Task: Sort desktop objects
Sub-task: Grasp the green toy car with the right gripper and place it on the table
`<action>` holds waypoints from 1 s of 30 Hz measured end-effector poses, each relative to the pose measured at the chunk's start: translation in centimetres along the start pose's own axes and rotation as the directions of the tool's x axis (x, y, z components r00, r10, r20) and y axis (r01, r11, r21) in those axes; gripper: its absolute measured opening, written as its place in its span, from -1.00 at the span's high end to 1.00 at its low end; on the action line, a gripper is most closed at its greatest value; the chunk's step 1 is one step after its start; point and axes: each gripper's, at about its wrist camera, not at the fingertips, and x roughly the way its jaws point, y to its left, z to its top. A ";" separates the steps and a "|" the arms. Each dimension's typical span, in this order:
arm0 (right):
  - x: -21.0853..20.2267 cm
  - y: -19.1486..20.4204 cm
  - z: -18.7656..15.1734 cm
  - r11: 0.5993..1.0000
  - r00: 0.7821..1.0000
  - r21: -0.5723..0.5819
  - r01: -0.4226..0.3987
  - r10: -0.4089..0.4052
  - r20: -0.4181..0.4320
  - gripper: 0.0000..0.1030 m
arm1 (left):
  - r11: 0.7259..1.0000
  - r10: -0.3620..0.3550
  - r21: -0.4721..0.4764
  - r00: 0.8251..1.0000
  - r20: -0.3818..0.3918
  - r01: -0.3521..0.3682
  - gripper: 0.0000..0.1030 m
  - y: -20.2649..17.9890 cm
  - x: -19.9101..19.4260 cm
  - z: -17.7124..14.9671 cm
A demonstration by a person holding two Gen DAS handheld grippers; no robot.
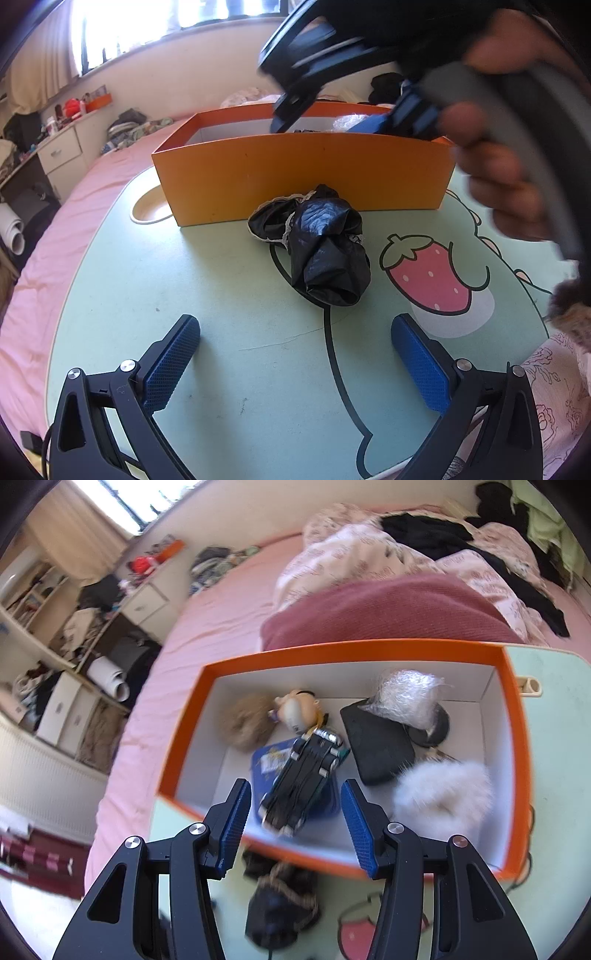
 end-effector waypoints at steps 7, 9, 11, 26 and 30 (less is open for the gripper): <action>2.2 0.6 -0.2 0.994 0.995 -0.025 0.103 -0.103 -0.006 0.32 | 0.999 0.024 -0.021 1.000 -0.003 -0.024 -1.00 0.0 0.3 -0.2; 1.5 0.1 -0.4 0.996 0.996 -0.011 0.090 -0.090 0.007 0.32 | 0.997 0.060 -0.054 0.998 -0.005 -0.060 -1.00 0.1 0.3 -0.2; 0.3 -0.3 -0.7 0.998 0.997 -0.020 0.061 -0.060 0.041 0.32 | 0.997 0.062 -0.055 0.998 -0.004 -0.062 -1.00 0.1 0.2 -0.3; -10.0 -2.5 -9.5 0.973 0.980 -0.226 -0.042 0.085 0.182 0.32 | 0.995 0.077 -0.068 0.997 -0.005 -0.077 -1.00 0.1 0.3 -0.4; -6.7 -4.1 -10.9 0.973 0.995 -0.228 0.032 -0.010 0.095 0.32 | 0.994 0.080 -0.070 0.997 -0.004 -0.080 -1.00 0.2 0.2 -0.5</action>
